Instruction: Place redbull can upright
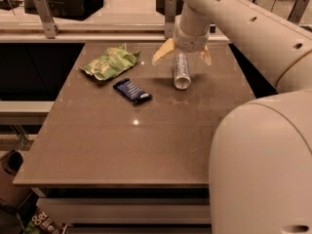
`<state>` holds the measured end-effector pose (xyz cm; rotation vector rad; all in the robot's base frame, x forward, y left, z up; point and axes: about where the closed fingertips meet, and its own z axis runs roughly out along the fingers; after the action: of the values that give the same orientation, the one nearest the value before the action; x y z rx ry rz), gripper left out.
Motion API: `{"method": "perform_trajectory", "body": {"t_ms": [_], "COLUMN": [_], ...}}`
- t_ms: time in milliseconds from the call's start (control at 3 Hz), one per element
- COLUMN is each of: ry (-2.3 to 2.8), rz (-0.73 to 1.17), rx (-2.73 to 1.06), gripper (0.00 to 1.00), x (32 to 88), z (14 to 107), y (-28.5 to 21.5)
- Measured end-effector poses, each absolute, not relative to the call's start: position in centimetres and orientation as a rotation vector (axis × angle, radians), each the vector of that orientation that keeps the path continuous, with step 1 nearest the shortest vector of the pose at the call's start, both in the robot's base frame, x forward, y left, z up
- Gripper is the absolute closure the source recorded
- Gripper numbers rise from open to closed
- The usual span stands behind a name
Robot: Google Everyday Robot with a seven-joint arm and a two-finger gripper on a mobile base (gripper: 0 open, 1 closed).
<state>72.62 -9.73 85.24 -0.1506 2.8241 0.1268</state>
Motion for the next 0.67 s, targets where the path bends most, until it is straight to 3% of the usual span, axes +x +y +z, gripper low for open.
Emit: {"method": "perform_trajectory", "body": {"t_ms": [667], "ry": [2.854], "rz": [0.069], "rx": [-0.206], "gripper": [0.00], "x": [72.60], "z": [84.90], "y": [-10.19]}}
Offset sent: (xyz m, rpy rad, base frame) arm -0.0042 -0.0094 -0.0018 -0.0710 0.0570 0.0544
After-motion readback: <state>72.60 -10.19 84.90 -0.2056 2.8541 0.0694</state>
